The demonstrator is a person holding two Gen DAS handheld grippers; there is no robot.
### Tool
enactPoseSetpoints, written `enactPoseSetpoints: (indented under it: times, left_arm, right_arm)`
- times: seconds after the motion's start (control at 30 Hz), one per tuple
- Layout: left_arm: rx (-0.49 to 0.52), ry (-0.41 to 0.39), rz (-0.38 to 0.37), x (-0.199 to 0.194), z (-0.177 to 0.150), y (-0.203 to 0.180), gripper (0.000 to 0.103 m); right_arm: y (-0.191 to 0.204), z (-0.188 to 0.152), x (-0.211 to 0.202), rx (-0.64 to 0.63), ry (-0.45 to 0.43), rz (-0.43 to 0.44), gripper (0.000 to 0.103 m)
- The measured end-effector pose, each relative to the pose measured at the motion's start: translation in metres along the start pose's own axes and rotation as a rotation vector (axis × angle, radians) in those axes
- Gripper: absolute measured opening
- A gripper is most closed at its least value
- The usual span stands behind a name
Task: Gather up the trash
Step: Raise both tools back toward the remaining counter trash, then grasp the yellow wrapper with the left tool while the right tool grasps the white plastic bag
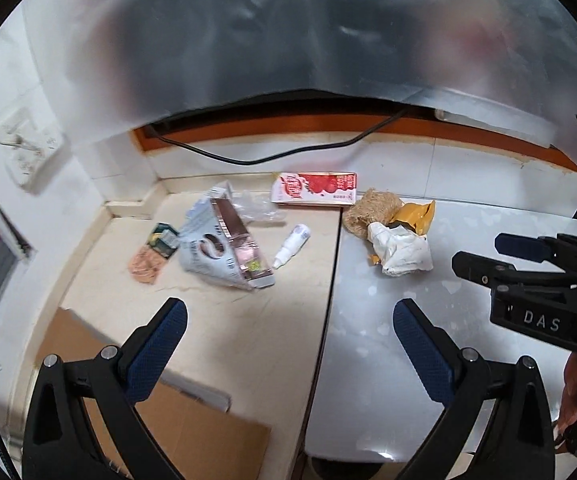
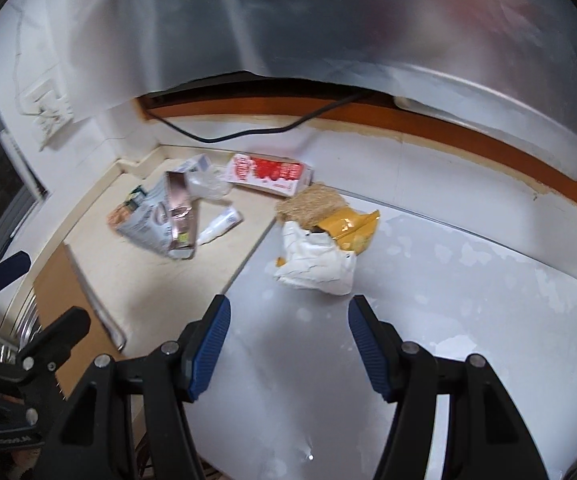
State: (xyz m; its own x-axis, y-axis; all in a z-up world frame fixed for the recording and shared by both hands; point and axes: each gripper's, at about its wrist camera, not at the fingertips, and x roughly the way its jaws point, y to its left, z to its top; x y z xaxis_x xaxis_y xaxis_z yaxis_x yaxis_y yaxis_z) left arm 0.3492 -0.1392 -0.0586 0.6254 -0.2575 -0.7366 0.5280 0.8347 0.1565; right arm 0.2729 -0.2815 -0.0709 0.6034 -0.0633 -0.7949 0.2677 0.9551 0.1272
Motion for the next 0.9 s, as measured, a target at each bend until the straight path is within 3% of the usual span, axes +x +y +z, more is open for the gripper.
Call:
enactPoseSetpoints:
  times: [0.33, 0.53, 0.77, 0.9]
  left_arm:
    - [0.017, 0.077, -0.051, 0.085, 0.016, -0.009, 0.102]
    - [-0.053, 0.164, -0.085, 0.132, 0.018, 0.003, 0.102]
    - [-0.095, 0.197, -0.137, 0.159, 0.014, 0.012, 0.102]
    - [-0.088, 0.189, -0.164, 0.163, 0.017, 0.009, 0.102]
  right_arm:
    - [-0.018, 0.012, 0.054, 0.06, 0.069, -0.026, 0.062]
    - [-0.029, 0.018, 0.088, 0.1, 0.119, -0.013, 0.062]
    - [-0.036, 0.025, 0.132, 0.147, 0.184, 0.018, 0.062]
    - [-0.037, 0.026, 0.148, 0.192, 0.198, 0.091, 0.065]
